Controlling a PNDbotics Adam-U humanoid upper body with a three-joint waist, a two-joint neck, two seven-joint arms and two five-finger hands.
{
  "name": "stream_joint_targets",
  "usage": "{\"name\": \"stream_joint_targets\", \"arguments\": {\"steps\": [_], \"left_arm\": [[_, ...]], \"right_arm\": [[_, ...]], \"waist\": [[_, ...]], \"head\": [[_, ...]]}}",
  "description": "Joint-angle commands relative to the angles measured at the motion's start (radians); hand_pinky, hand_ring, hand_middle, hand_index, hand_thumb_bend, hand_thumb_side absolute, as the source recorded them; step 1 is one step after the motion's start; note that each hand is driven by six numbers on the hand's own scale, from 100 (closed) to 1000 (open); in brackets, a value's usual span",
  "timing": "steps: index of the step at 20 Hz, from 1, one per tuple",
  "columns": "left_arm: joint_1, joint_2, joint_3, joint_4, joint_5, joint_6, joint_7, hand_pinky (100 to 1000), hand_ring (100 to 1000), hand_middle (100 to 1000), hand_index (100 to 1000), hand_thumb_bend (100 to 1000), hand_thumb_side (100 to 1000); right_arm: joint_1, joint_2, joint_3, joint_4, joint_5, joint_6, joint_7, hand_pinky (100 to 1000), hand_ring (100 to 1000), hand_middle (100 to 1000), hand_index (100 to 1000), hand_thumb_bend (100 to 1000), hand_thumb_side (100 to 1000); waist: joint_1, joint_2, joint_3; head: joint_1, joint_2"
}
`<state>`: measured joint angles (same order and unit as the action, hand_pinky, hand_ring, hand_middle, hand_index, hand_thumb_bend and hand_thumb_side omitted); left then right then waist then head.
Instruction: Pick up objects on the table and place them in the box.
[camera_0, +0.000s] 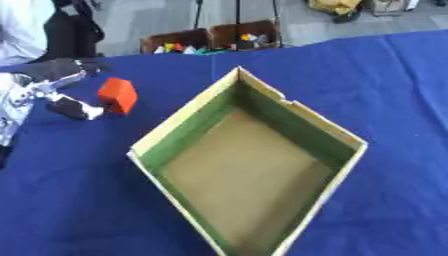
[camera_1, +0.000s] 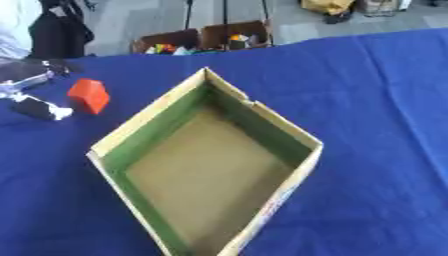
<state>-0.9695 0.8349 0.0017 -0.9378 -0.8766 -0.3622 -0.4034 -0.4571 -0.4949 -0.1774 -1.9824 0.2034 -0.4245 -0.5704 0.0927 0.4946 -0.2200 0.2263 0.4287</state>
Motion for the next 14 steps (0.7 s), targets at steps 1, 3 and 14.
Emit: {"name": "stream_joint_targets", "arguments": {"steps": [1, 3, 14], "left_arm": [[-0.021, 0.027, 0.013, -0.005, 0.024, 0.008, -0.026, 682, 810, 911, 989, 211, 375], [-0.021, 0.025, 0.011, -0.002, 0.041, 0.007, -0.057, 683, 808, 912, 989, 185, 347], [-0.034, 0.052, -0.001, -0.068, 0.000, -0.017, -0.179, 749, 898, 1000, 1000, 102, 281]], "right_arm": [[-0.008, -0.013, -0.004, -0.018, -0.007, 0.001, 0.002, 743, 694, 802, 764, 100, 659], [-0.008, -0.012, -0.005, -0.018, -0.008, 0.002, -0.001, 743, 694, 802, 764, 100, 656], [0.006, -0.013, -0.005, -0.018, -0.006, 0.012, -0.001, 743, 693, 802, 760, 101, 642]], "waist": [[0.015, -0.005, -0.002], [0.017, -0.004, -0.003], [0.025, -0.013, 0.004]], "head": [[0.006, -0.015], [0.008, -0.016], [0.006, -0.004]]}}
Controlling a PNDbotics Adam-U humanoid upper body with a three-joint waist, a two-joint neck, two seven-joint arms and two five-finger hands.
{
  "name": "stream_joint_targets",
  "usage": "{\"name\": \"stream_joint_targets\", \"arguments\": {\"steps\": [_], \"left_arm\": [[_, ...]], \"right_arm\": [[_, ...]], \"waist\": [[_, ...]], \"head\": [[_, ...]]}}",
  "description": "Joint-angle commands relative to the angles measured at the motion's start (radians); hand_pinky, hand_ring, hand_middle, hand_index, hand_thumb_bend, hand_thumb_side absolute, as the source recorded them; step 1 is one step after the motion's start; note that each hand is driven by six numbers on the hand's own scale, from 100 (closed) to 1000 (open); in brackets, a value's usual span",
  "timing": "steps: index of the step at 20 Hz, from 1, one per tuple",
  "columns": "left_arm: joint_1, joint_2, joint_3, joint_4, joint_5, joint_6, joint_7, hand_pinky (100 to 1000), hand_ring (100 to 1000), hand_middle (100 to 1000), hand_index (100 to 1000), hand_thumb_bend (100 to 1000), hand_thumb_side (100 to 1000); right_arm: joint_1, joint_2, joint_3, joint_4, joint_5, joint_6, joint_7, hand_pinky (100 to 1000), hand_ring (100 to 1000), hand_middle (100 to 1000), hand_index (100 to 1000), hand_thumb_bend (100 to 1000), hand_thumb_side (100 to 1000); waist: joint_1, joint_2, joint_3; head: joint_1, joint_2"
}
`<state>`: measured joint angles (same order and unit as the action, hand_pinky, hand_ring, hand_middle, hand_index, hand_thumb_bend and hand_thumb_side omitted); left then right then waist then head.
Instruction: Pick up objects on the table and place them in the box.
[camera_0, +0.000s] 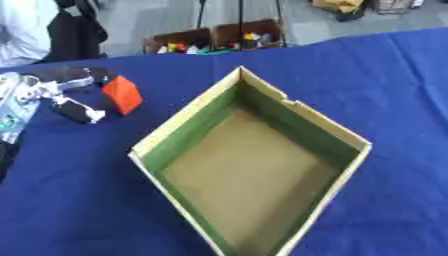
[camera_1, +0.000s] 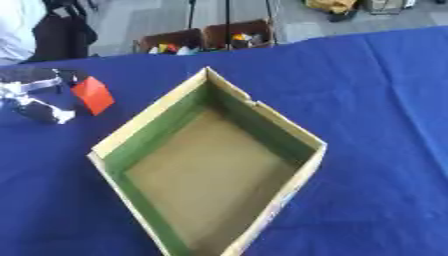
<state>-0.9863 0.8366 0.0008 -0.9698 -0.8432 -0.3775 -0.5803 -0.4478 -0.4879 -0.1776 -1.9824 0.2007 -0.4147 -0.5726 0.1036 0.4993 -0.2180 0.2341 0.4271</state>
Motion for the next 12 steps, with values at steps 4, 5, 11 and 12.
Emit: {"name": "stream_joint_targets", "arguments": {"steps": [4, 5, 11, 12], "left_arm": [[-0.015, 0.052, -0.008, -0.058, -0.088, -0.021, 0.021, 748, 898, 1000, 1000, 111, 285], [-0.016, 0.052, -0.009, -0.060, -0.094, -0.024, 0.025, 747, 897, 1000, 1000, 112, 290], [-0.023, 0.046, -0.013, -0.048, -0.098, -0.012, 0.005, 742, 882, 984, 1000, 294, 442], [-0.025, 0.041, -0.013, -0.036, -0.077, -0.001, -0.026, 740, 880, 976, 1000, 371, 499]], "right_arm": [[0.001, -0.020, -0.005, -0.018, -0.003, 0.004, 0.001, 744, 689, 801, 758, 106, 640], [0.002, -0.019, -0.006, -0.018, -0.003, 0.005, 0.001, 744, 688, 801, 757, 106, 639], [0.004, -0.019, -0.004, -0.018, -0.004, 0.005, 0.004, 744, 687, 800, 755, 105, 641], [0.005, -0.018, -0.004, -0.018, -0.004, 0.005, 0.004, 744, 688, 800, 755, 106, 635]], "waist": [[0.017, -0.022, 0.001], [0.017, -0.023, 0.002], [0.019, -0.027, 0.007], [0.019, -0.028, 0.006]], "head": [[-0.003, -0.004], [-0.003, -0.003], [-0.006, 0.003], [-0.006, 0.004]]}}
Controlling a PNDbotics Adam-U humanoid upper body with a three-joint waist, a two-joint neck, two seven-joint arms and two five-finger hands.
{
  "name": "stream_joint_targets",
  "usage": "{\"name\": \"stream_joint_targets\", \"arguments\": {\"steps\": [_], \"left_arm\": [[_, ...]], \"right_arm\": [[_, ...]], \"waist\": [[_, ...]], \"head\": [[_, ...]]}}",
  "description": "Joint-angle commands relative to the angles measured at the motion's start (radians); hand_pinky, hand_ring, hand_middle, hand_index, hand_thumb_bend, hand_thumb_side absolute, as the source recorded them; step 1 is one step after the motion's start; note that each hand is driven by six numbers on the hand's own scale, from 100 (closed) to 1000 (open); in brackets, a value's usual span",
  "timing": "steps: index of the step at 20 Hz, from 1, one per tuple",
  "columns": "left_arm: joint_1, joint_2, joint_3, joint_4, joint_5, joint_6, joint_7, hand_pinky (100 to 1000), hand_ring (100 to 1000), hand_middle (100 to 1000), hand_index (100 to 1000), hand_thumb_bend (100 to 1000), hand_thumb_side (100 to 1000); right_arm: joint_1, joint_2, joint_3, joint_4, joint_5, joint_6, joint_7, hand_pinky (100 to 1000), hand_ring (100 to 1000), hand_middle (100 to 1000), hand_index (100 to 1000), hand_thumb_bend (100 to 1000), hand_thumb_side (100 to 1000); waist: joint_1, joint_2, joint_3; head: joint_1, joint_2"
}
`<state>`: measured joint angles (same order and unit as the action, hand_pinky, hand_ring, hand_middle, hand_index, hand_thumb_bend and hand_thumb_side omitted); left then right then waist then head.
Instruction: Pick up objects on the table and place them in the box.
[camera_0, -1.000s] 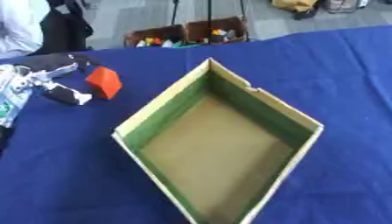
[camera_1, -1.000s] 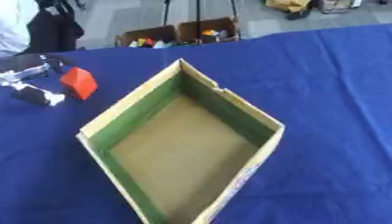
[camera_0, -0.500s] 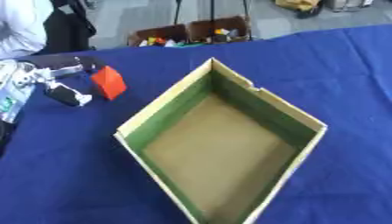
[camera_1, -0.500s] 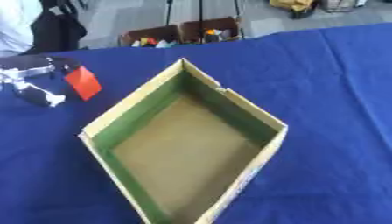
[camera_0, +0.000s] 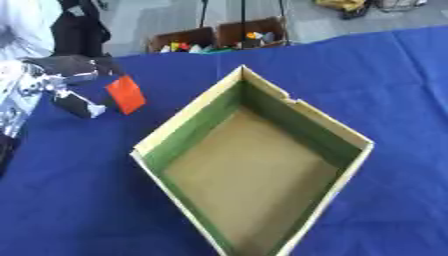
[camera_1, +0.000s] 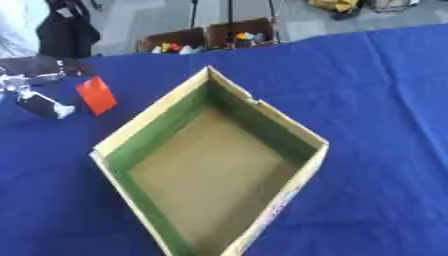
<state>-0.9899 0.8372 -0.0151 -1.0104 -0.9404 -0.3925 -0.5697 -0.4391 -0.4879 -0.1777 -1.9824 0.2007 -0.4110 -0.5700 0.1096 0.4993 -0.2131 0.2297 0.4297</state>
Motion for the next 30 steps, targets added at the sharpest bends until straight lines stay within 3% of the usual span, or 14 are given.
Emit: {"name": "stream_joint_targets", "arguments": {"steps": [1, 5, 9, 17, 24, 27, 30], "left_arm": [[-0.023, 0.038, 0.002, 0.014, 0.043, 0.029, -0.073, 740, 879, 969, 1000, 463, 571], [-0.030, 0.041, -0.002, 0.017, 0.067, 0.108, -0.212, 759, 890, 974, 1000, 526, 596], [-0.035, 0.045, -0.001, -0.007, 0.061, 0.138, -0.261, 766, 895, 979, 1000, 524, 633], [-0.036, 0.049, -0.002, -0.028, 0.065, 0.198, -0.239, 787, 904, 980, 1000, 507, 672], [-0.036, 0.048, -0.001, -0.037, 0.077, 0.209, -0.216, 781, 898, 975, 1000, 478, 679], [-0.040, 0.040, 0.009, -0.036, 0.142, 0.220, -0.204, 767, 881, 957, 1000, 469, 692], [-0.039, 0.038, 0.008, -0.035, 0.194, 0.270, -0.176, 762, 874, 948, 1000, 486, 716]], "right_arm": [[-0.003, -0.018, -0.004, -0.018, -0.004, 0.002, 0.002, 744, 687, 800, 755, 105, 635], [-0.001, -0.017, -0.005, -0.018, -0.005, 0.002, 0.001, 744, 687, 800, 754, 104, 631], [0.005, -0.016, -0.005, -0.018, -0.005, 0.004, 0.001, 744, 687, 800, 754, 103, 627], [0.013, -0.013, -0.005, -0.018, -0.007, 0.005, 0.002, 743, 687, 800, 754, 101, 624], [0.017, -0.012, -0.005, -0.018, -0.008, 0.006, 0.002, 743, 688, 800, 754, 115, 627], [0.019, -0.010, -0.006, -0.018, -0.008, 0.007, 0.001, 744, 688, 801, 754, 115, 624], [0.018, -0.008, -0.006, -0.018, -0.008, 0.007, 0.002, 743, 688, 801, 754, 115, 623]], "waist": [[0.014, -0.029, 0.001], [0.014, -0.033, 0.002], [0.014, -0.041, 0.008], [0.014, -0.057, 0.014], [0.016, -0.065, 0.017], [0.016, -0.067, 0.018], [0.018, -0.066, 0.016]], "head": [[-0.002, 0.003], [-0.003, 0.005], [-0.005, 0.011], [-0.005, 0.019], [-0.006, 0.021], [-0.007, 0.021], [-0.004, 0.018]]}}
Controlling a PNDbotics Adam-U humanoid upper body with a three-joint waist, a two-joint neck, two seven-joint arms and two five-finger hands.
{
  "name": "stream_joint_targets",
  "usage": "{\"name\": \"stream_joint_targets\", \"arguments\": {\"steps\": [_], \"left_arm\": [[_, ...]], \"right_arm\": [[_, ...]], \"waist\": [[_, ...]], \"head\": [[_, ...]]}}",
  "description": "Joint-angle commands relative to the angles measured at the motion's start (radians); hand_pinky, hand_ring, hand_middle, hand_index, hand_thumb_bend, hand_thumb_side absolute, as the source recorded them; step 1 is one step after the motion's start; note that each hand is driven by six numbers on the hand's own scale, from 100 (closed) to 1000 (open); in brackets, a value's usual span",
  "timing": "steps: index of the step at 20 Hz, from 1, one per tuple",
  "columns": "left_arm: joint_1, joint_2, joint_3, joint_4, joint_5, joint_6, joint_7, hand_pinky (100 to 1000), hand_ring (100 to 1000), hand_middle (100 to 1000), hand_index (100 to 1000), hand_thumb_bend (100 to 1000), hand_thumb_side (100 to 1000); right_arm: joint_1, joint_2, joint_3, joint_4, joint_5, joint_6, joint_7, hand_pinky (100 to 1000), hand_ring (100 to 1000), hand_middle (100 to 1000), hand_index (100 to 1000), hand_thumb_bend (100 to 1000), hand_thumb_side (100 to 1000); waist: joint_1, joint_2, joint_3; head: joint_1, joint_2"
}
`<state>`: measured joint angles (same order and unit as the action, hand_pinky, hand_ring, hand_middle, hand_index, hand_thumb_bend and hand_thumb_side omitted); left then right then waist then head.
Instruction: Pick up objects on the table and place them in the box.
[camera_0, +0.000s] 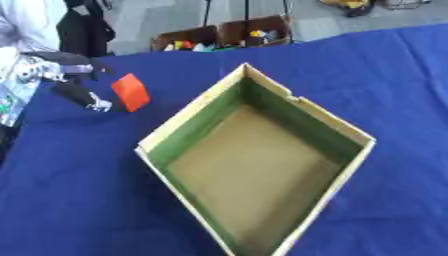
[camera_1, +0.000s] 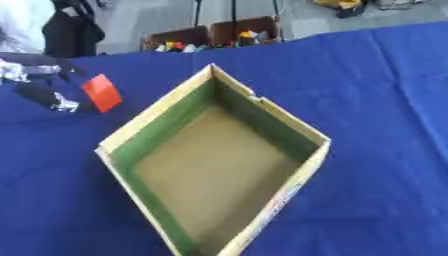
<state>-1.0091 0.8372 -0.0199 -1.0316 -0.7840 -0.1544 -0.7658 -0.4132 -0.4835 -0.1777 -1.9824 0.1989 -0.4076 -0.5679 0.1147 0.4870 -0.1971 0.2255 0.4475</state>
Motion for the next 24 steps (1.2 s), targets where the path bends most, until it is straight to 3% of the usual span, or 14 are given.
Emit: {"name": "stream_joint_targets", "arguments": {"steps": [1, 5, 15, 24], "left_arm": [[-0.020, 0.036, 0.011, -0.013, 0.049, 0.053, 0.032, 761, 871, 943, 1000, 482, 717], [-0.021, 0.031, 0.000, -0.018, 0.064, 0.108, 0.066, 758, 869, 944, 1000, 478, 723], [-0.023, 0.007, -0.012, -0.001, 0.006, 0.166, 0.108, 732, 837, 936, 1000, 452, 709], [-0.018, -0.017, -0.018, 0.034, -0.022, 0.184, 0.088, 732, 827, 924, 1000, 452, 693]], "right_arm": [[-0.008, -0.012, -0.006, -0.018, -0.006, 0.003, -0.001, 743, 688, 801, 754, 116, 622], [-0.009, -0.011, -0.006, -0.018, -0.007, 0.003, -0.001, 744, 688, 801, 754, 117, 620], [-0.016, -0.009, -0.007, -0.018, -0.010, 0.000, -0.005, 743, 687, 800, 752, 116, 611], [-0.021, -0.006, -0.009, -0.018, -0.011, 0.003, -0.011, 743, 687, 801, 751, 118, 598]], "waist": [[0.013, -0.053, -0.001], [0.015, -0.050, -0.006], [0.023, -0.043, -0.019], [0.029, -0.037, -0.022]], "head": [[0.001, -0.001], [0.005, -0.001], [0.019, -0.009], [0.021, -0.005]]}}
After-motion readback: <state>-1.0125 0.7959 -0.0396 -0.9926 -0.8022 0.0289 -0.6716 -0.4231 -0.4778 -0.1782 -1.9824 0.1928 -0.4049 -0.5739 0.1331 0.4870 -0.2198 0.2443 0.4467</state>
